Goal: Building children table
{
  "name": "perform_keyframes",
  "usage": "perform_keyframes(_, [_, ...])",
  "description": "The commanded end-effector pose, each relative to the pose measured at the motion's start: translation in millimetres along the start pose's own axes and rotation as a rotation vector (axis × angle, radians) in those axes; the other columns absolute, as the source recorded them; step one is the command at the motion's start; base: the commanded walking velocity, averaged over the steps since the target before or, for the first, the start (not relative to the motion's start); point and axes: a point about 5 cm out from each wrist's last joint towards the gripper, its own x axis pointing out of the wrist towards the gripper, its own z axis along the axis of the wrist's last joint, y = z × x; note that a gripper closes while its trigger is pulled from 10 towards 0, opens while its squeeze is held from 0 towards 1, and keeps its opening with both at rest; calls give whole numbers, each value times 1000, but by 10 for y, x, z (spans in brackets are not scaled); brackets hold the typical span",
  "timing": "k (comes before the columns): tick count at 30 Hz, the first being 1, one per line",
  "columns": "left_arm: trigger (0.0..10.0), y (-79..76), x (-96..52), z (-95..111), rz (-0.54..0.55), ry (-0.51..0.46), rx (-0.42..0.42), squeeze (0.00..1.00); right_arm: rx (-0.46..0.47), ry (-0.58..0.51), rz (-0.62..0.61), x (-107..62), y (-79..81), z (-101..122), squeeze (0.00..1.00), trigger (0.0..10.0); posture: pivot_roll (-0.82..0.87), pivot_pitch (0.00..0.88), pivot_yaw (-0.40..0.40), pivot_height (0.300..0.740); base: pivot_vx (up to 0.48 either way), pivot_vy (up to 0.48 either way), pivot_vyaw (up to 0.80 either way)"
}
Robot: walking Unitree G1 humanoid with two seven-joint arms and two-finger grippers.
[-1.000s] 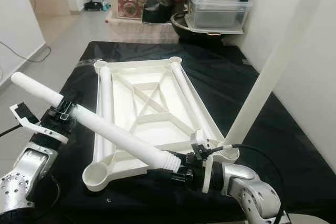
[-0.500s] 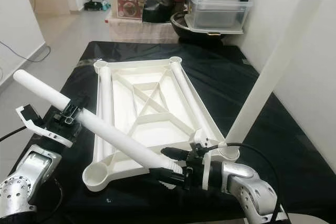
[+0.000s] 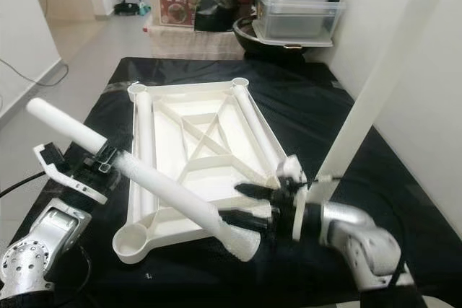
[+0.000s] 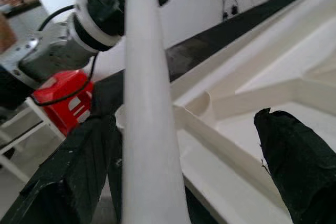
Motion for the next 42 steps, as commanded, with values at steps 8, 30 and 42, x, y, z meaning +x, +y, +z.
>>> perform_keyframes(8, [0,-42,-14,-107,-15,43,15,0,-178,140,202,391,188,312,1000,10000,-90,0,-43,740,0,0,0])
perform_keyframes(30, [0,-100,52,-237,-39,110,55,0,-249,428,-93,963,-15,307,0,10000,-83,0,-46,740,0,0,0])
perform_keyframes(42, [0,-73,92,-280,-33,140,79,0,-419,507,25,1138,166,440,0,10000,-86,0,-49,740,0,0,0])
